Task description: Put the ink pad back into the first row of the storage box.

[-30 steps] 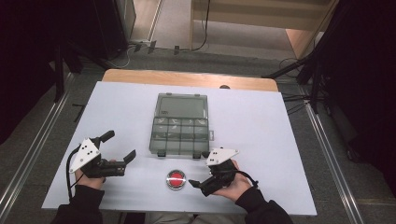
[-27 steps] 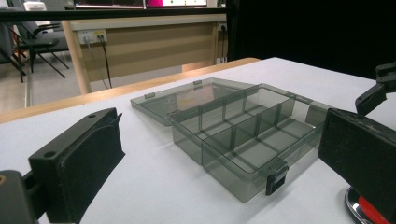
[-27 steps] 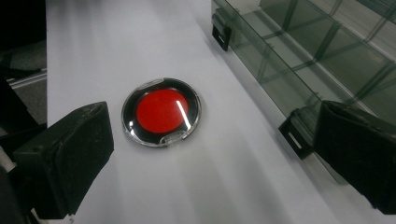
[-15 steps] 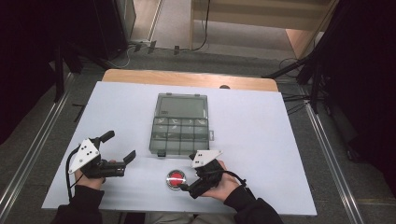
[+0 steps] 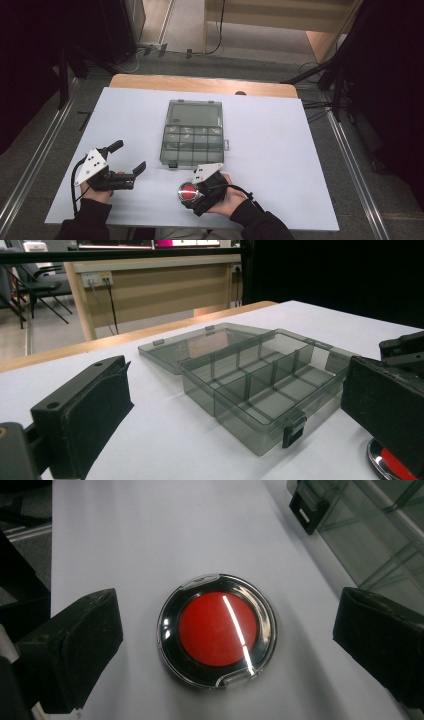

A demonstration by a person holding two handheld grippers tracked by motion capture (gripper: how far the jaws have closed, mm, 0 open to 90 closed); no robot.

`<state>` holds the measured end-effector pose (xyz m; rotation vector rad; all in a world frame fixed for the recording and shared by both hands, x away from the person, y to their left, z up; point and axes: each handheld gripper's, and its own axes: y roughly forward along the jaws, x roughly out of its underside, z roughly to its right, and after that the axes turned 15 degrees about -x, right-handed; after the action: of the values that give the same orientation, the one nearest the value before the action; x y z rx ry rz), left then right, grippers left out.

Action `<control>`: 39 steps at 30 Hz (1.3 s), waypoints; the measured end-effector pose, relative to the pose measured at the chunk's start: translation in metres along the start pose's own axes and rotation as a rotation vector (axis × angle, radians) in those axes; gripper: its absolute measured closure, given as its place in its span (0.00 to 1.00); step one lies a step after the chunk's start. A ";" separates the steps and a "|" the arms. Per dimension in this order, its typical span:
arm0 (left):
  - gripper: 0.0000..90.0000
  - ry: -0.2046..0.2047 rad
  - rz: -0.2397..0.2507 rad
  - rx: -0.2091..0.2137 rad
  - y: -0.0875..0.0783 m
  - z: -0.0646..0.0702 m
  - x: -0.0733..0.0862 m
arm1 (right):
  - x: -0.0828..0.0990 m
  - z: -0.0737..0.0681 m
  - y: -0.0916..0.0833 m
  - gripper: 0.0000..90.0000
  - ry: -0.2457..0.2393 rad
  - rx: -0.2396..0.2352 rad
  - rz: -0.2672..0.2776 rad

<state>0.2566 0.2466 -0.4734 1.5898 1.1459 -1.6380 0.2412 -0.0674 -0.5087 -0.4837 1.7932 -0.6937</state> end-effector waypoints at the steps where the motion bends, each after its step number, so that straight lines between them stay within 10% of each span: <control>1: 0.00 0.001 -0.001 0.000 0.000 0.000 0.000 | 0.000 0.000 0.001 0.01 0.001 -0.002 -0.001; 17: 0.00 0.003 -0.004 0.003 0.000 0.000 0.000 | -0.002 -0.004 0.010 0.17 -0.030 0.015 -0.051; 21: 0.00 0.001 0.002 0.011 0.000 0.001 0.000 | -0.001 -0.004 0.014 0.33 -0.031 0.022 -0.092; 39: 0.00 0.000 0.001 0.009 0.000 0.001 0.000 | -0.004 -0.003 0.008 0.34 0.007 0.053 -0.055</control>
<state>0.2565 0.2460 -0.4734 1.5962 1.1389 -1.6443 0.2400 -0.0582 -0.5100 -0.4977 1.7689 -0.7799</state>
